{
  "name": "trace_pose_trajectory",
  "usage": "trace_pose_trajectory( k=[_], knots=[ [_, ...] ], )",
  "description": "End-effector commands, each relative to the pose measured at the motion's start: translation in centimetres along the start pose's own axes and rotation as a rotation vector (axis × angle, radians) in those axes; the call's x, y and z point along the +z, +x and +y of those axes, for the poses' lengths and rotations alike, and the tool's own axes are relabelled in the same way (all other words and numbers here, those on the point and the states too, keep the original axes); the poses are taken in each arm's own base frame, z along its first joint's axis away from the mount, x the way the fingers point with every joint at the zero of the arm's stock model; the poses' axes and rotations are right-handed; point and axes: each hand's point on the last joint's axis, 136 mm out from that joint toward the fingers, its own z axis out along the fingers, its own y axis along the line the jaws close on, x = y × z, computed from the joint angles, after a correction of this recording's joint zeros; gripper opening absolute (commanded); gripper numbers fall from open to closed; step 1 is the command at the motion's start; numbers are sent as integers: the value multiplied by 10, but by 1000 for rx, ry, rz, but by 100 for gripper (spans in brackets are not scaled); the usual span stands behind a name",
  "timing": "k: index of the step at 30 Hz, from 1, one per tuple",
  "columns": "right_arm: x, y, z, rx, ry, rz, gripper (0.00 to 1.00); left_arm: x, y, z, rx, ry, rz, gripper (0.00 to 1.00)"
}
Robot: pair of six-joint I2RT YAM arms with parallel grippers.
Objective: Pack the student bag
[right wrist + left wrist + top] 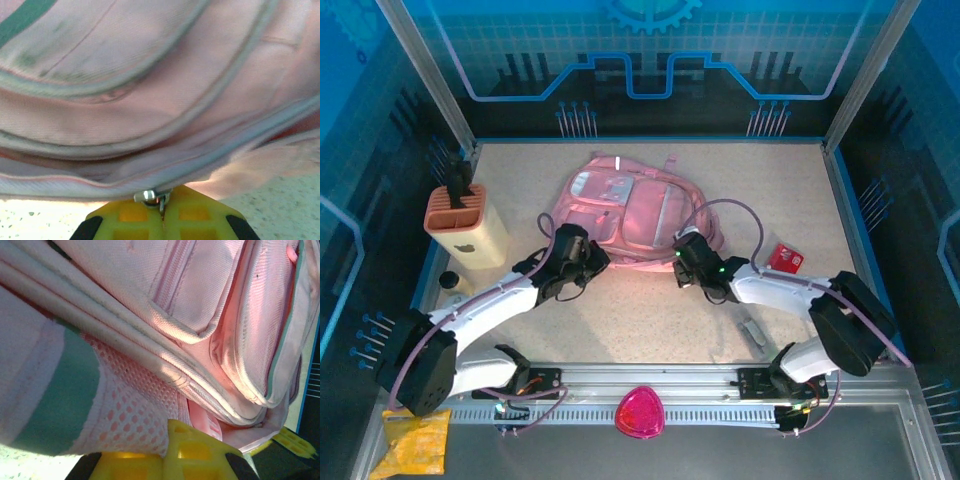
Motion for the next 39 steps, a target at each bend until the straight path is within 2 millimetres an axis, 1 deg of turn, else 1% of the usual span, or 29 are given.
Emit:
trace_pose_trajectory(
  k=[1, 3, 4, 5, 6, 8, 9, 11, 13, 15, 16, 17, 19, 21, 24, 26, 28, 30, 32, 35, 38, 39],
  knots=[
    [-15, 13, -36, 89, 82, 29, 0, -1, -27, -15, 24, 36, -62, 0],
    [-23, 23, -51, 96, 152, 64, 0, 3, -38, -12, 14, 25, -77, 0],
    [-27, 27, -56, 90, 174, 86, 0, 7, -43, -15, 18, 31, -77, 0],
    [-29, 30, -55, 84, 173, 99, 0, 11, -47, -17, 24, 27, -77, 0],
    [-29, 33, -49, 74, 141, 107, 0, 16, -52, -21, 30, 24, -71, 0],
    [-29, 38, -28, 60, 47, 119, 0, 27, -60, -30, 40, 31, -56, 0],
    [-28, 41, -14, 41, -8, 130, 0, 32, -65, -35, 44, 34, -58, 0],
    [-29, 44, 9, 5, -46, 150, 0, 40, -77, -43, 62, 38, -79, 0],
    [-29, 41, 35, -2, -97, 159, 0, 45, -93, -50, 78, 24, -87, 0],
    [-24, 37, 61, 11, -169, 156, 0, 49, -105, -51, 114, -3, -105, 0],
    [-20, 35, 68, 21, -185, 159, 0, 51, -109, -51, 122, -17, -102, 0],
    [-17, 33, 72, 30, -192, 164, 0, 52, -109, -50, 122, -21, -83, 0],
    [-12, 30, 76, 32, -191, 170, 0, 51, -104, -46, 120, -29, -56, 16],
    [-11, 30, 79, 36, -195, 170, 0, 47, -92, -40, 109, -14, -31, 33],
    [-11, 32, 81, 46, -211, 172, 0, 40, -69, -25, 43, 20, 12, 46],
    [-12, 33, 81, 51, -211, 182, 0, 36, -48, -17, -4, 30, 57, 50],
    [-14, 34, 82, 54, -214, 184, 0, 35, -25, -10, -70, 41, 99, 52],
    [-14, 35, 83, 55, -220, 178, 0, 37, 1, -15, -110, 87, 114, 54],
    [-14, 37, 83, 58, -217, 182, 0, 41, 20, -21, -133, 101, 132, 57],
    [-15, 38, 86, 61, -228, 186, 0, 52, 37, -35, -151, 130, 152, 59],
    [-16, 40, 88, 53, -236, 181, 0, 65, 48, -46, -166, 166, 167, 57],
    [-16, 40, 88, 53, -236, 177, 0, 69, 50, -46, -181, 157, 174, 57]
  ],
)
